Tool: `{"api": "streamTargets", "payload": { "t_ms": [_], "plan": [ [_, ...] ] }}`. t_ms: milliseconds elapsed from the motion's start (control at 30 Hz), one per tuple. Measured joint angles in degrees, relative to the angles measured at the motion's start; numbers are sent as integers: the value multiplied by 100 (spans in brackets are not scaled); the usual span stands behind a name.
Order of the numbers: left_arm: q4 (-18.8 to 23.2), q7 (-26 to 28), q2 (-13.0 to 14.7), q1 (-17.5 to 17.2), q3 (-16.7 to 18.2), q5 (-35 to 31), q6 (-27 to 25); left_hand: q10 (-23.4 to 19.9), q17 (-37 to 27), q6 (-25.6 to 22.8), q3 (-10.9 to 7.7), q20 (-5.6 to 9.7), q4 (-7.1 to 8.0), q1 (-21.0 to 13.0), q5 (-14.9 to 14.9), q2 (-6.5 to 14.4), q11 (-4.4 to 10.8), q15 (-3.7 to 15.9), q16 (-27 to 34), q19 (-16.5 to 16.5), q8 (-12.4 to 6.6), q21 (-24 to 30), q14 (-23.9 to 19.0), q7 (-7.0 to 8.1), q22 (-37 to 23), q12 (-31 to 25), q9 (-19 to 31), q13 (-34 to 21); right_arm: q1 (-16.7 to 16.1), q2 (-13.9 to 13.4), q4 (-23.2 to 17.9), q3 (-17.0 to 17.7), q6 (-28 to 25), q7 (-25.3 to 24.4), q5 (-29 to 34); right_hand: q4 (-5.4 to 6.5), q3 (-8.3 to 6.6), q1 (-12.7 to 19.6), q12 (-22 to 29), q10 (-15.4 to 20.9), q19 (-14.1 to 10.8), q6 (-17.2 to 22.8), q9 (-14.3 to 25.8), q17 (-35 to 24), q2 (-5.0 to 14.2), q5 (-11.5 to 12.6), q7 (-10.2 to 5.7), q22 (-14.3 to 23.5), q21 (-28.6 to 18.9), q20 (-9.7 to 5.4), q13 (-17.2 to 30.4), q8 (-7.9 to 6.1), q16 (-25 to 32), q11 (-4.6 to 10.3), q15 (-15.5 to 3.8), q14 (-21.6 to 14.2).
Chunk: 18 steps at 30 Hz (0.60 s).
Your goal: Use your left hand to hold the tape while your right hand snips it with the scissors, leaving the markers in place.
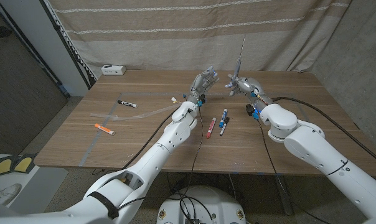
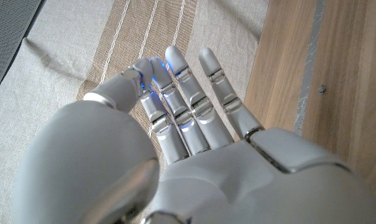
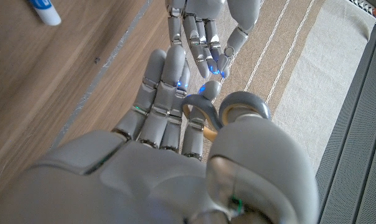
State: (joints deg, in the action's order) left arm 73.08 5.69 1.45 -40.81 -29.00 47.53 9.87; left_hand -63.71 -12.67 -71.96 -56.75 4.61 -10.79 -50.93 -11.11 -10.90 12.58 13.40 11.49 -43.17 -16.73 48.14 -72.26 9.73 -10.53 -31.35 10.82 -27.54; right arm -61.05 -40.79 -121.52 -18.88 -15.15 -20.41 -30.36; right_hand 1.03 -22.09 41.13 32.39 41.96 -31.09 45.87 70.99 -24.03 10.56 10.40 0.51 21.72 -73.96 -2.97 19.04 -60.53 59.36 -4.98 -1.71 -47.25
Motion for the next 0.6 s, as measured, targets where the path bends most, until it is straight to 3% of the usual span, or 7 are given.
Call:
{"api": "streamTargets", "payload": {
  "t_ms": [100,133,200,233,300,367,600],
  "plan": [
    [23,2,9,-13,-5,-1,-8,0,0,0,0,0,0,0,0,0,0,0,0,0,0,0,0,0,0,0,0,0,-24,-11,-1,21,52,29,-88,82,61,-145,-225,28,151,11,-1,375,-99,-25,-11,-204,-18,29,-189,0,-481,151,12,265],
    [30,6,13,-17,-7,-2,-15,0,0,0,0,0,0,0,0,0,0,0,0,0,0,0,0,0,0,0,0,0,-39,-19,-3,36,65,41,-116,190,-16,-185,-281,52,255,12,-6,473,-139,-25,-12,-286,-29,22,-247,0,-627,173,16,269],
    [45,10,20,-24,-9,-3,-17,0,0,0,0,0,0,-23,0,-22,-1,0,0,0,0,0,0,0,0,0,0,0,-54,-30,-6,53,94,73,-182,274,-38,-294,-390,18,554,9,-14,663,-236,-46,-10,-499,78,26,-374,0,-928,208,70,324],
    [52,14,24,-29,-10,-4,-20,1,0,0,0,0,0,-28,0,-16,-1,0,0,0,0,0,0,0,0,0,0,0,-66,-36,-6,67,110,93,-215,276,-28,-371,-439,23,705,6,-20,737,-268,-46,-7,-604,143,32,-428,-102,-1050,237,-79,654],
    [71,21,30,-39,-13,-4,-30,-21,0,0,0,0,0,-39,1,-6,-23,0,0,0,0,0,0,0,1,1,10,1,-83,-51,-6,88,152,141,-292,204,70,-445,-507,-99,919,-76,-21,832,-344,-46,32,-746,234,42,-504,-200,-1207,227,-169,823],
    [87,26,33,-47,-16,-5,-36,-30,0,0,0,0,0,-48,11,4,-32,0,0,0,0,0,0,0,0,12,25,1,-94,-65,-6,102,180,175,-341,145,151,-480,-535,-143,1027,-107,-22,885,-450,-46,60,-832,280,49,-543,-431,-1283,184,-206,861],
    [138,44,58,-75,-28,-9,-57,-31,1,1,3,0,-2,-106,12,1,-30,0,0,0,21,0,0,0,1,19,26,3,-129,-112,31,158,275,355,-612,0,296,-412,-594,-218,1118,-108,-21,988,-736,-45,60,-974,342,126,-605,-467,-1383,171,-198,933]
  ]
}}
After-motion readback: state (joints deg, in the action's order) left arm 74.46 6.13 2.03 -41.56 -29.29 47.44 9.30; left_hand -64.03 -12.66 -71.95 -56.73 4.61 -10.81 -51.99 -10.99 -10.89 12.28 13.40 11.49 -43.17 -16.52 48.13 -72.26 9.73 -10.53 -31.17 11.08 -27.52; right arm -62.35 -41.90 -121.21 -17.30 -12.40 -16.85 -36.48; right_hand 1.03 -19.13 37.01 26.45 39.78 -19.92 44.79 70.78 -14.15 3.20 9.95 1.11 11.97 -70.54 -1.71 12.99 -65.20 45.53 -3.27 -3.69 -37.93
